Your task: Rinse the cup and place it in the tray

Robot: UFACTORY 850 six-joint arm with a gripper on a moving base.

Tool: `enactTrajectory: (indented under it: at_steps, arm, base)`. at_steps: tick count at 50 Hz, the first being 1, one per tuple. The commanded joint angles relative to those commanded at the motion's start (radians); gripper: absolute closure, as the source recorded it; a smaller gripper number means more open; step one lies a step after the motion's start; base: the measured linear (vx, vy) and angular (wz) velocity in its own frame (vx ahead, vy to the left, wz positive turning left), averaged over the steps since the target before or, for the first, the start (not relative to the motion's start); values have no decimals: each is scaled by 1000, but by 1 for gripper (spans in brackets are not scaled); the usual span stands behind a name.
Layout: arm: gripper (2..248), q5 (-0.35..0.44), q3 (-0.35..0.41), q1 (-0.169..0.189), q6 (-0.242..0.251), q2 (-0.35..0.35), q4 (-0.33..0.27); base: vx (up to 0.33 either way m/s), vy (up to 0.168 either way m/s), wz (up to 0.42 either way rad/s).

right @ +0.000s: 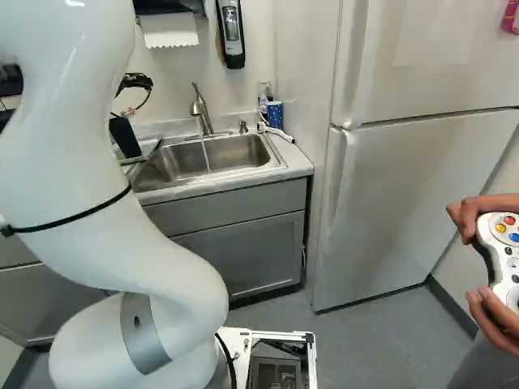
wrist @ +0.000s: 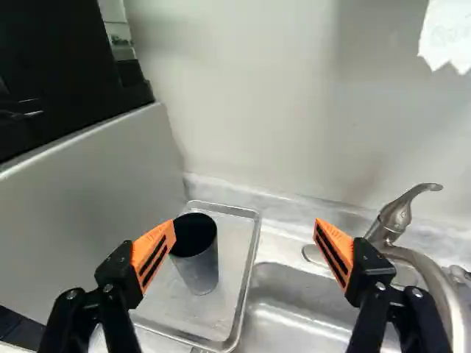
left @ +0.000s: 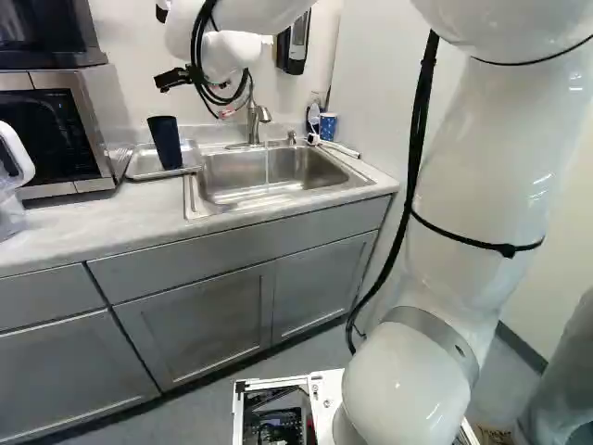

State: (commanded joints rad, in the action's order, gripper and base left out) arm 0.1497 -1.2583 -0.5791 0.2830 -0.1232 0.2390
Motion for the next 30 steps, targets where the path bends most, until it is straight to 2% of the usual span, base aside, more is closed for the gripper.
enactTrajectory:
  at_steps: [30]
  arm:
    - [3,4,-19,83,0,41,-9]
  base:
    - [0,0,0]
